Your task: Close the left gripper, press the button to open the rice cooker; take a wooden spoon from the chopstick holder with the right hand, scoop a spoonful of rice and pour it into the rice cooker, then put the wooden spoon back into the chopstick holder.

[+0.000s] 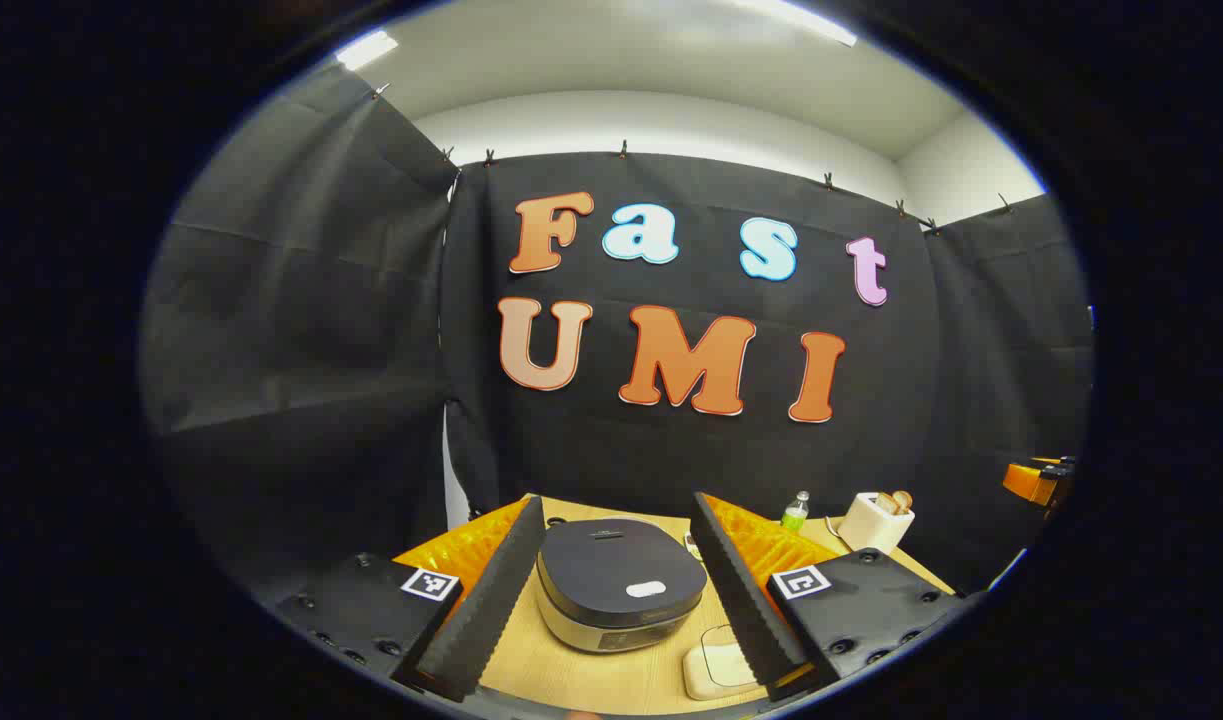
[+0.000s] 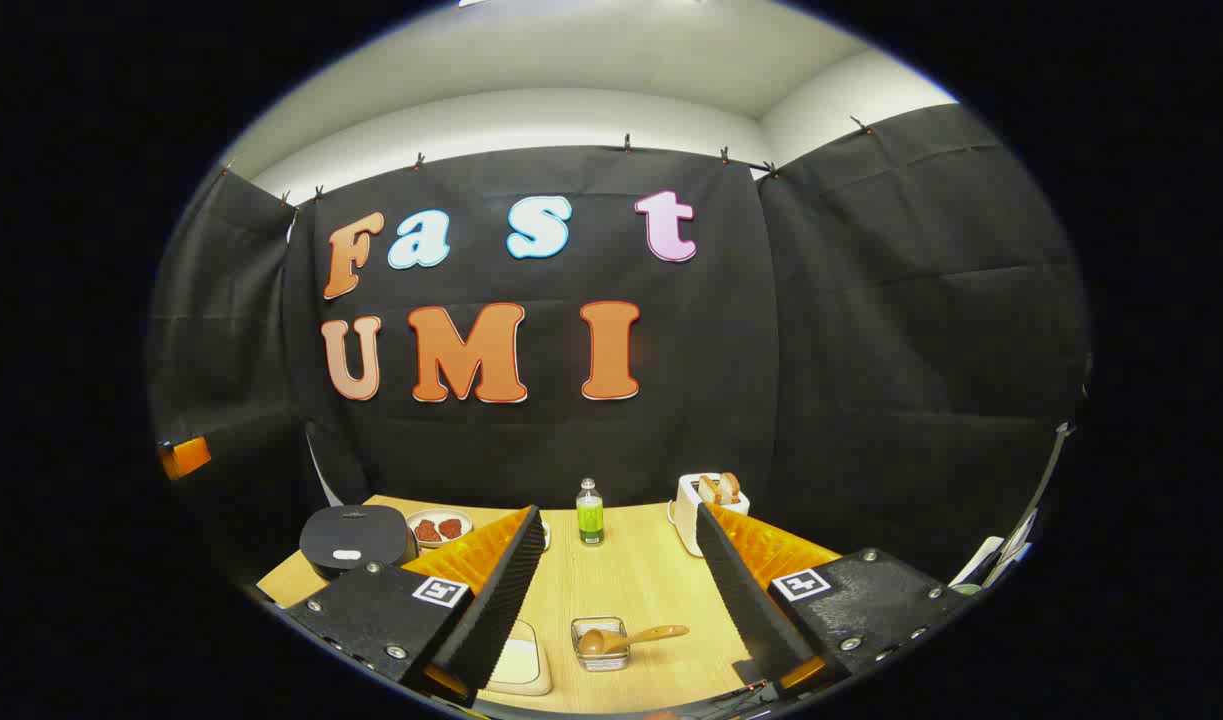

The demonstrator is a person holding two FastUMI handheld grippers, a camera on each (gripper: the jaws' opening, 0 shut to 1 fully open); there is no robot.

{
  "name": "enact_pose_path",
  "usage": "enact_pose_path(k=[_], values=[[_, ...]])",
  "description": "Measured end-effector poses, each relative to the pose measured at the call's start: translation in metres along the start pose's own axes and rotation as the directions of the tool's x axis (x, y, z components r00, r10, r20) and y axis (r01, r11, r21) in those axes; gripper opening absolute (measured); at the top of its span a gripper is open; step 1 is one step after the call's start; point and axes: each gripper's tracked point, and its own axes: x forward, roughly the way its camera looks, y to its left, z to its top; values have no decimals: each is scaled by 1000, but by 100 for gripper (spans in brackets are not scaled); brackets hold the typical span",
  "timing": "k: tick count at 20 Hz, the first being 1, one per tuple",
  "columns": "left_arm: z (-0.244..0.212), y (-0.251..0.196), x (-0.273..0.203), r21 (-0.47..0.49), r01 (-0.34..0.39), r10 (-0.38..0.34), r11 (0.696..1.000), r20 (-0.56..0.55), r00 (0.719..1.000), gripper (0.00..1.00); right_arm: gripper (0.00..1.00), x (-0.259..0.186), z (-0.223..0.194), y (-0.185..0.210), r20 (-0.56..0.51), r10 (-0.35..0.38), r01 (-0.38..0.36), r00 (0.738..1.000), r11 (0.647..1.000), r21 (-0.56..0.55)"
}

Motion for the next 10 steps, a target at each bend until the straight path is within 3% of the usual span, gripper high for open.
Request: enact_pose_path(k=[1,6,10], values=[[7,3,0,19,-17,17,1000,19,1000,98,95,1,1,-5,0,-7,7,1000,1000,-1],[16,4,-1,40,-67,66,997,35,997,95,95,1,-4,-23,-9,-10,10,1000,1000,29],[22,-13,-7,53,-36,34,998,51,998,95,95,-2,2,-31,9,-12,12,1000,1000,23]])
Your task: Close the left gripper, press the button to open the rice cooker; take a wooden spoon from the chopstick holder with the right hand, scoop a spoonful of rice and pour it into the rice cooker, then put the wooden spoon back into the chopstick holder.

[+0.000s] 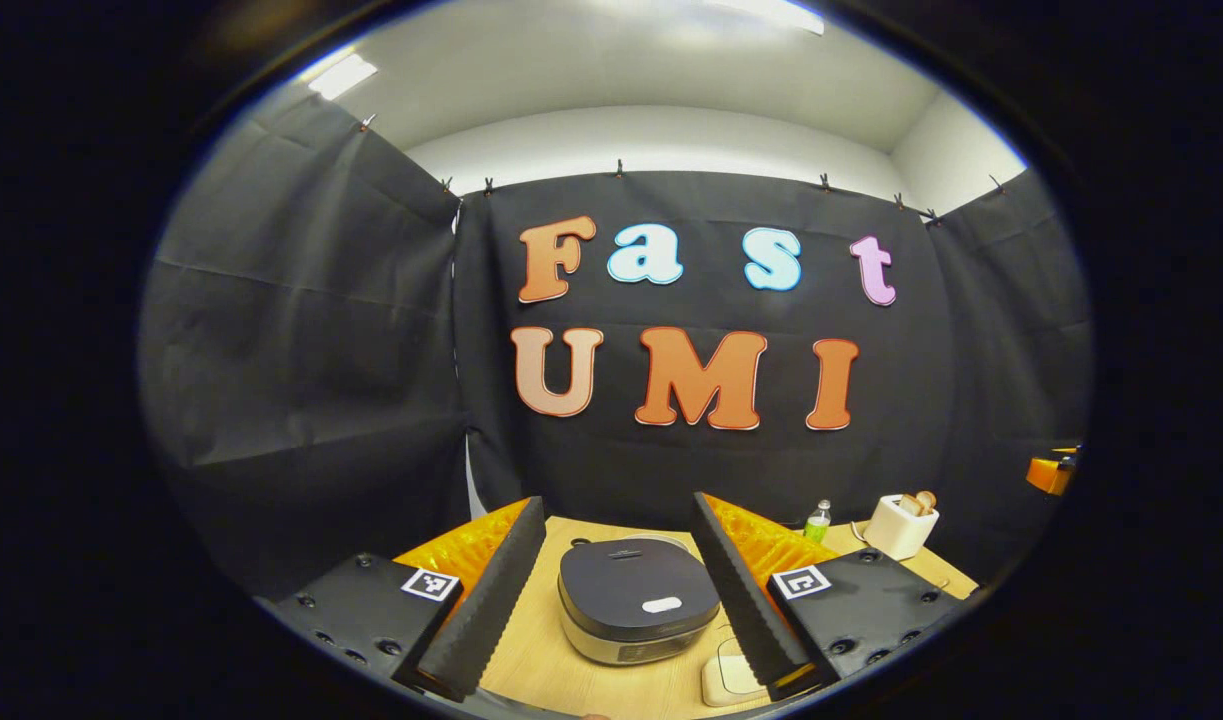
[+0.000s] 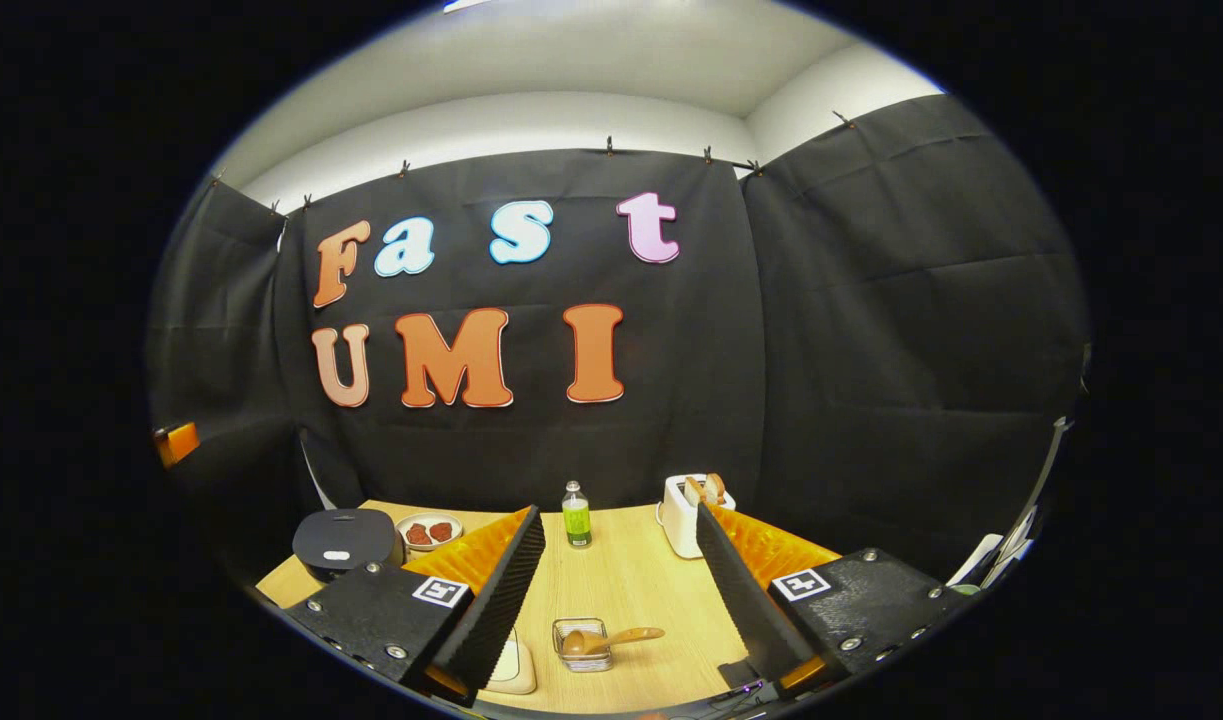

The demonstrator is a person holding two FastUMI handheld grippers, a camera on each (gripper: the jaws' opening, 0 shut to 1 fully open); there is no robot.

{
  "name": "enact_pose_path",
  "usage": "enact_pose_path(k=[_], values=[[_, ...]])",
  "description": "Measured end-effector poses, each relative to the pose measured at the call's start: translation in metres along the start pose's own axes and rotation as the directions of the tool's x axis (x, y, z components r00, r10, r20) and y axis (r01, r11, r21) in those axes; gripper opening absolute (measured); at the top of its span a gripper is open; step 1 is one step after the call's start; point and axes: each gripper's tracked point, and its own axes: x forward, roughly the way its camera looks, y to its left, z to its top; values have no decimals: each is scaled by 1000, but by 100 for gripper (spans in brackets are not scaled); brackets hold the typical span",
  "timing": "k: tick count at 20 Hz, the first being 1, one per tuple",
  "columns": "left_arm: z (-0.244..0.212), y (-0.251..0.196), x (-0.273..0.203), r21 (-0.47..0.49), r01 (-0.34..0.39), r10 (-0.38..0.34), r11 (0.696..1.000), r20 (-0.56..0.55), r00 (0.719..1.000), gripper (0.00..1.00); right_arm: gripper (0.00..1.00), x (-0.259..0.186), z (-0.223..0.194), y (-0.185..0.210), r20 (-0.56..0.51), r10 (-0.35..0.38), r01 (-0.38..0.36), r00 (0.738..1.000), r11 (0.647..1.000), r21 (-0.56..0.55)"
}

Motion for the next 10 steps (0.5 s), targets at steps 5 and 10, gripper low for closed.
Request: enact_pose_path(k=[5,10], values=[[10,-7,-3,15,19,-19,1000,26,999,95,95,-2,4,-5,11,1,-1,1000,1000,-5],[9,-6,-5,21,11,-11,1000,24,1000,98,95,-3,3,-7,9,2,-2,1000,1000,-4]])
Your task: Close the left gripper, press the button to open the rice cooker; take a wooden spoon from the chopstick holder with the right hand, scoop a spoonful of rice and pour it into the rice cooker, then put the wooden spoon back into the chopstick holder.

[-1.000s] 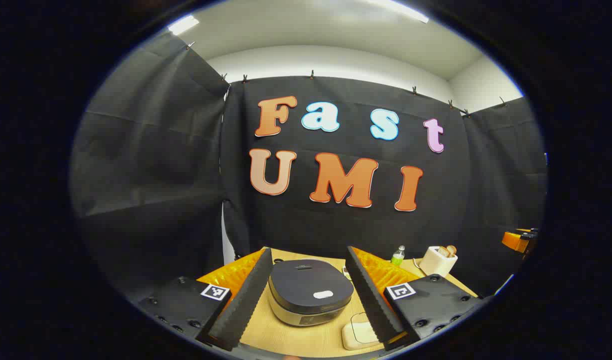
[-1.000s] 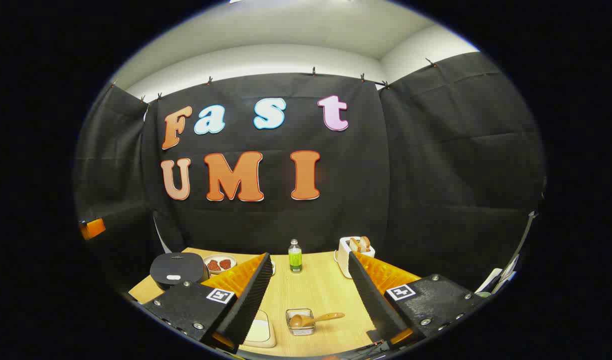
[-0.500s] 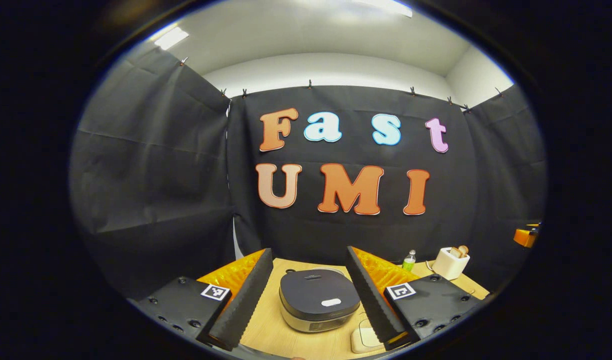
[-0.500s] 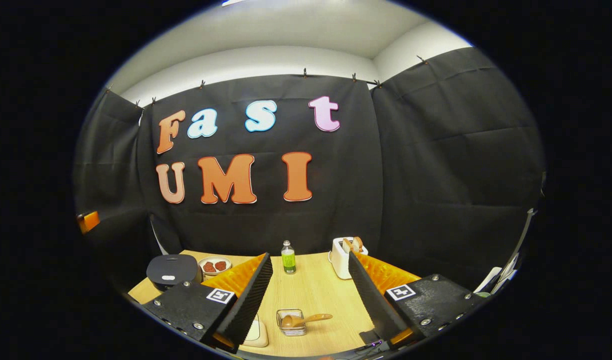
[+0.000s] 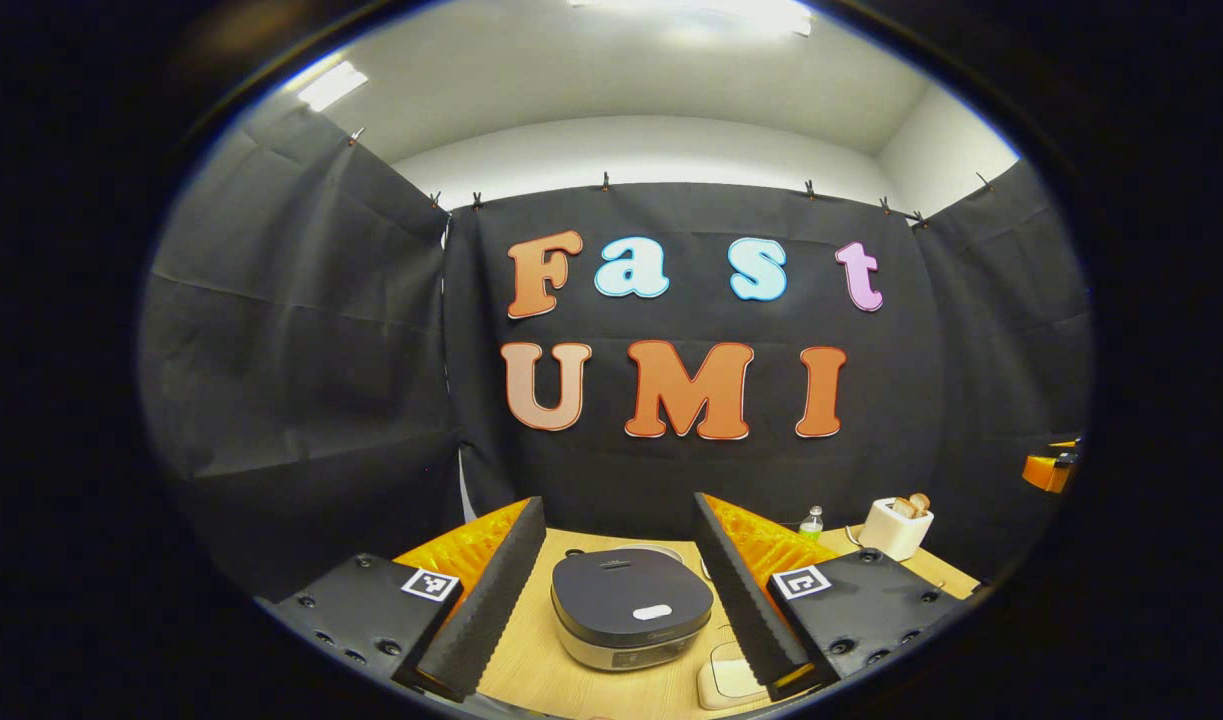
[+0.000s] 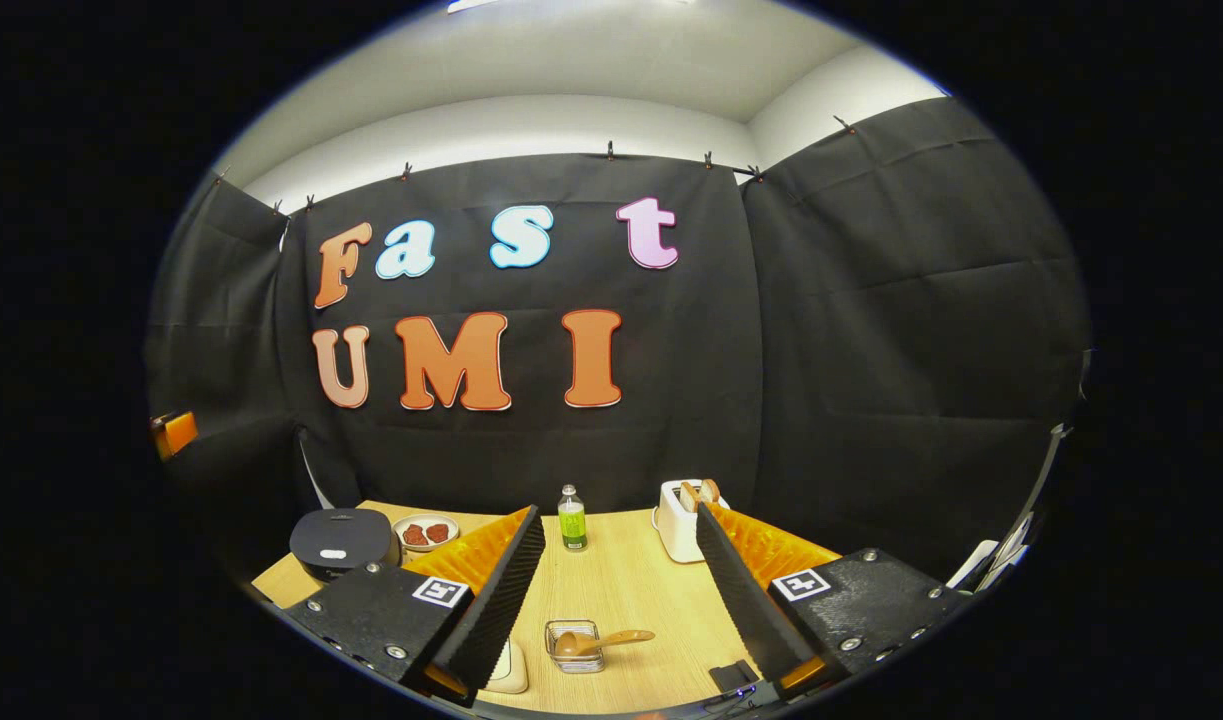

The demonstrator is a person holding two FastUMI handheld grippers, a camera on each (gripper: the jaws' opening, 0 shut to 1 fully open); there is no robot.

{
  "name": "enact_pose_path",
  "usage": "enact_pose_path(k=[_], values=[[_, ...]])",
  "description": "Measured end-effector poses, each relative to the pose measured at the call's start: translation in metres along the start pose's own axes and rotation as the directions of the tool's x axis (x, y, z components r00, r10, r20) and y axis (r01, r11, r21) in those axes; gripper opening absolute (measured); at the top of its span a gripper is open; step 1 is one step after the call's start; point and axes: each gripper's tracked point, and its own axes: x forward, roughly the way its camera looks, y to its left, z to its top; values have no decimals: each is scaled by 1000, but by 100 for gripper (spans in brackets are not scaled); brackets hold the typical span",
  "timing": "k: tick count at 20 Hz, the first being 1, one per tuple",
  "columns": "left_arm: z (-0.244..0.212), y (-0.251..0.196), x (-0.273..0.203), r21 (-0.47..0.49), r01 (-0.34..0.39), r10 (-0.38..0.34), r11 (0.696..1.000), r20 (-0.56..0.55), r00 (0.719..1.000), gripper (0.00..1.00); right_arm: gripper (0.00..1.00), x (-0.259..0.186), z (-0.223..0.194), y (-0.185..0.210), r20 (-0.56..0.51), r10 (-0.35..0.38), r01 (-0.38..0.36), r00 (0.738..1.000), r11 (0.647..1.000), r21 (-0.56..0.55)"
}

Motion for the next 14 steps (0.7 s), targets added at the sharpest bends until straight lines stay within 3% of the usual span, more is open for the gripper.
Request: enact_pose_path(k=[5,12,14], values=[[-4,-5,2,8,28,-28,1000,-18,999,95,95,0,0,-1,2,0,0,1000,1000,-5],[-11,-12,3,5,73,-73,997,-42,996,11,95,4,-5,4,-22,13,-13,1000,1000,6],[-22,-7,7,1,75,-75,997,-49,996,7,95,4,-6,4,-23,13,-13,1000,1000,-2]])
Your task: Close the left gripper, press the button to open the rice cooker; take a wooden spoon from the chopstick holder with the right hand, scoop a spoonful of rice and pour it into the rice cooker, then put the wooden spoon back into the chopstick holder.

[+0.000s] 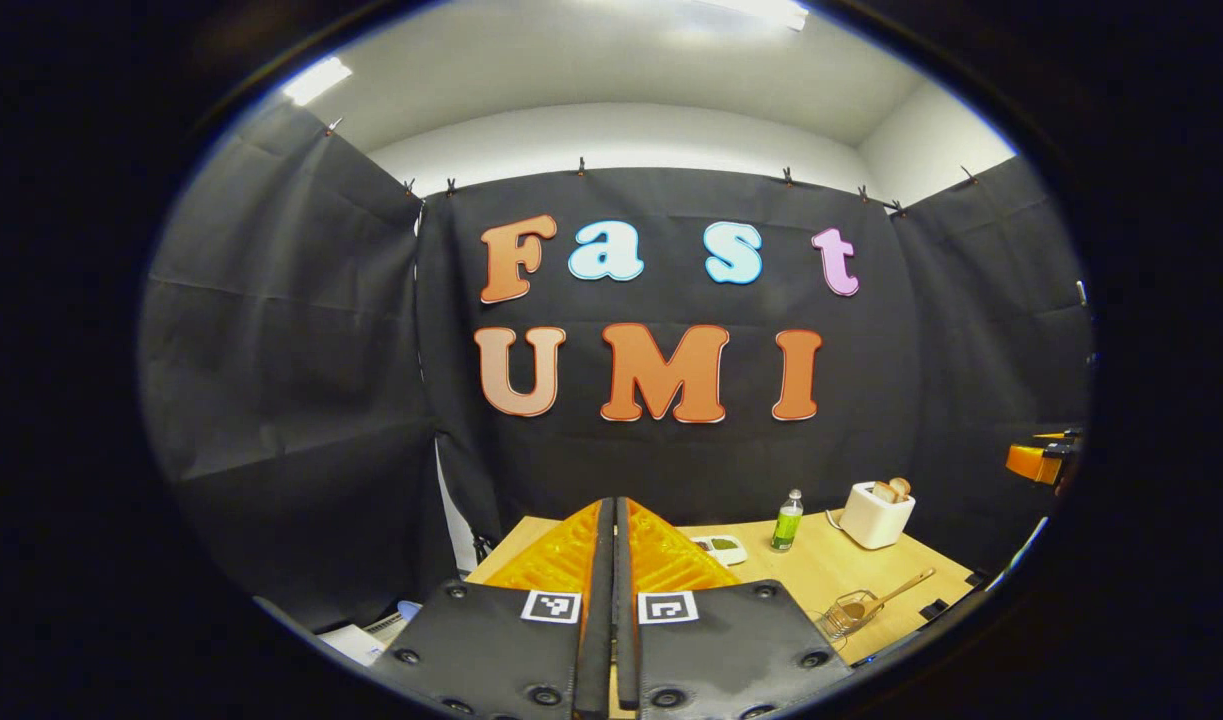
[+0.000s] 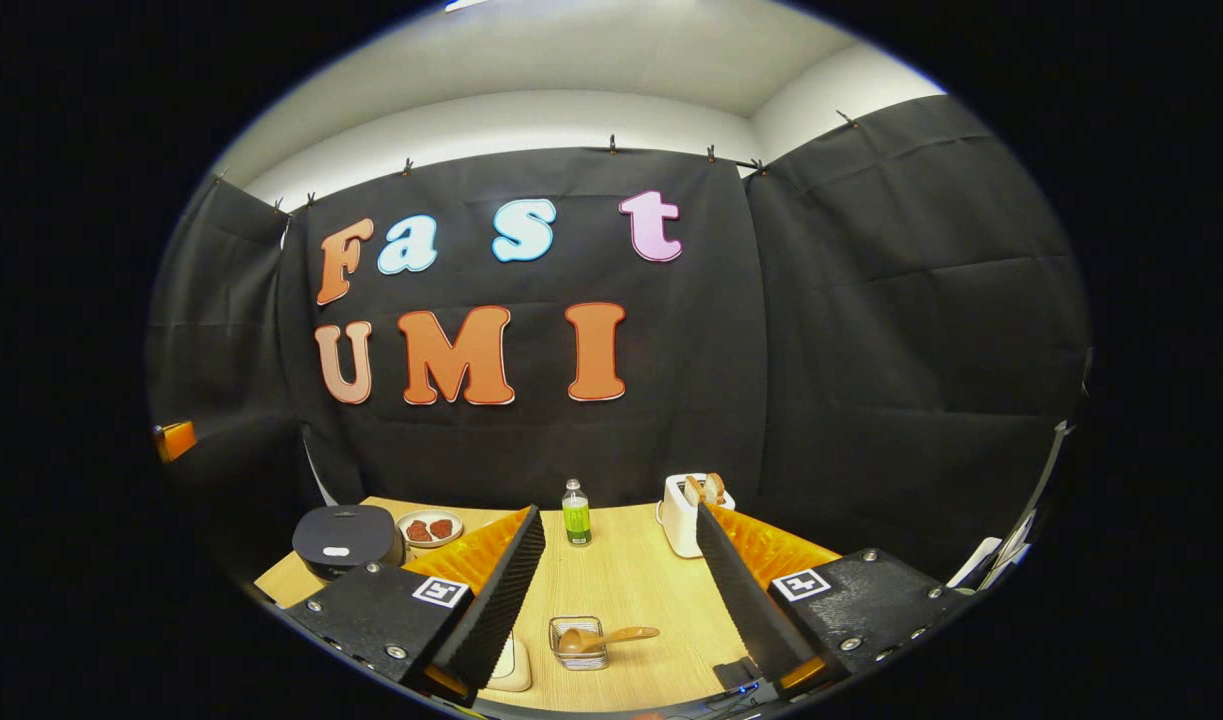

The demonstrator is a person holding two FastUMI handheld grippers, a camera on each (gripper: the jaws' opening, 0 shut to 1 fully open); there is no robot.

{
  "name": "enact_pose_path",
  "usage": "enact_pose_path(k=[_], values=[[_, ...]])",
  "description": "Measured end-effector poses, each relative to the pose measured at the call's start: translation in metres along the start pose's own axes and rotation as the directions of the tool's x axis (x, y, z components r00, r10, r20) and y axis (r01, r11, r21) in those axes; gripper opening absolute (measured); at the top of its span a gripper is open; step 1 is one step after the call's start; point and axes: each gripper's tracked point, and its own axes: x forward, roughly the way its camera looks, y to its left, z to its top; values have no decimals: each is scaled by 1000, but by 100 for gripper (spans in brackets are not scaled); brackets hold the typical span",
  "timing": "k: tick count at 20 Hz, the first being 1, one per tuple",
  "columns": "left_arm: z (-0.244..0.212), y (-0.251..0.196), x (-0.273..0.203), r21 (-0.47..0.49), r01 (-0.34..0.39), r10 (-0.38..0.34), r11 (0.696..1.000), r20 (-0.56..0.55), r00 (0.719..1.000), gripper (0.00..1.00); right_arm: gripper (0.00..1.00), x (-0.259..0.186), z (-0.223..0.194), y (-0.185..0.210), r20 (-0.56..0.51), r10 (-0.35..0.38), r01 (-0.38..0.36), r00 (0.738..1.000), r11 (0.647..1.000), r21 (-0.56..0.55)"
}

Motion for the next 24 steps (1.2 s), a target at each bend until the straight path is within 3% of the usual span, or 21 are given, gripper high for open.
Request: enact_pose_path(k=[2,3,12,19,24], values=[[3,-4,1,-31,11,-11,999,-9,1000,0,95,0,-2,1,-3,-1,1,1000,1000,-5],[-4,-5,9,-32,12,-13,999,-23,1000,4,95,1,-1,3,-5,2,-2,1000,1000,-6],[-72,-34,78,-23,94,-97,995,-203,974,4,95,8,-3,7,-14,7,-7,1000,1000,-12],[-141,-46,133,-56,101,-114,993,-328,938,4,95,13,-9,4,-32,-2,2,999,1000,-21],[-206,-48,158,-13,98,-94,995,-447,890,0,95,15,-14,-3,-49,-18,17,999,1000,-19]])
